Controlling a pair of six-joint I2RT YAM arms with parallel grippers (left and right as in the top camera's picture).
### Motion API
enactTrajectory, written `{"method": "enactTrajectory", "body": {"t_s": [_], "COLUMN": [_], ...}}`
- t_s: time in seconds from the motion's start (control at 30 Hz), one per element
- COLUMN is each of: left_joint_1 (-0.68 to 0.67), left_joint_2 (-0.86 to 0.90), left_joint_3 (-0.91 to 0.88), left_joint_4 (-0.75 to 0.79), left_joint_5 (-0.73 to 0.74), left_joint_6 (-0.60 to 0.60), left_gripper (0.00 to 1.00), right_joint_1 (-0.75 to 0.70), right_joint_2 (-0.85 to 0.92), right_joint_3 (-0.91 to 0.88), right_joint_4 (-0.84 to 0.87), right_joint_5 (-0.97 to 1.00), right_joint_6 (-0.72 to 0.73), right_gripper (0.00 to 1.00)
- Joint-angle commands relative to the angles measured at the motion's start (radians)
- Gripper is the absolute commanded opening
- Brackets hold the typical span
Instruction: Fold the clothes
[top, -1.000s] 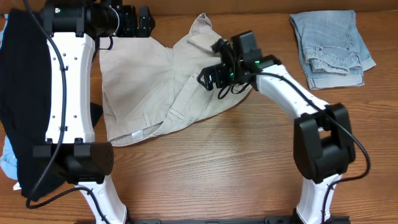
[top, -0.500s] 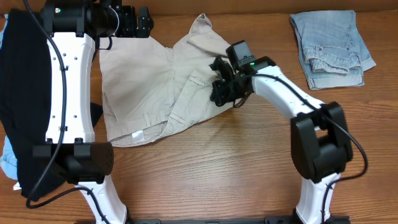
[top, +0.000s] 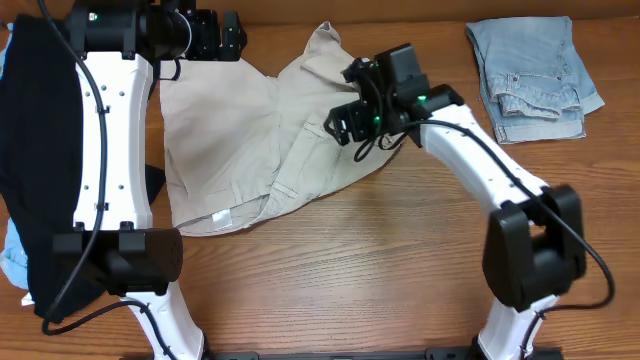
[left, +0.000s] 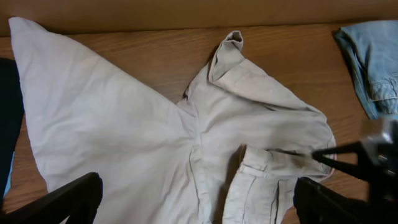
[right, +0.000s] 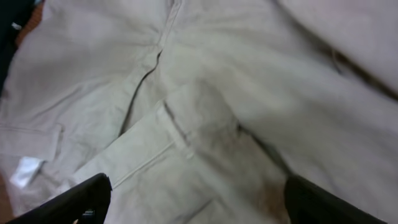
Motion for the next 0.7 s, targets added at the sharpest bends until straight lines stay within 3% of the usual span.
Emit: {"method": "enactTrajectory", "body": {"t_s": [0.0, 0.13, 0.23, 0.33, 0.37, 0.4, 0.67], "left_joint_1": [-0.008, -0.008, -0.008, -0.008, -0.008, -0.008, -0.008], "left_joint_2": [0.009, 0.009, 0.009, 0.009, 0.009, 0.009, 0.009], "left_joint_3": [-0.005, -0.005, -0.005, -0.005, -0.005, -0.005, -0.005], "left_joint_4": [0.0, 0.0, 0.0, 0.001, 0.001, 0.001, 0.0], "left_joint_5": [-0.014, -0.014, -0.014, -0.014, -0.014, -0.014, -0.013], "left_joint_6": [0.023, 0.023, 0.023, 0.023, 0.023, 0.023, 0.023], "left_gripper": [1.0, 1.0, 1.0, 1.0, 1.0, 1.0, 1.0], "right_joint_1": [0.013, 0.017, 0.024, 0.026, 0.026, 0.026, 0.017], "right_joint_2": [0.098, 0.156, 0.17, 0.171, 0.171, 0.17, 0.088], "right_joint_3": [0.009, 0.009, 0.009, 0.009, 0.01, 0.01, 0.01], "right_joint_4": [0.078, 0.154, 0.158, 0.11, 0.089, 0.065, -0.234], "right_joint_5": [0.04, 0.029, -0.009, -0.039, -0.039, -0.039, -0.042], "right_joint_6": [-0.042, -0.047, -0.047, -0.045, -0.042, -0.038, 0.039], "right_gripper": [0.94, 0.94, 0.81, 0.46, 0.18, 0.06, 0.04]}}
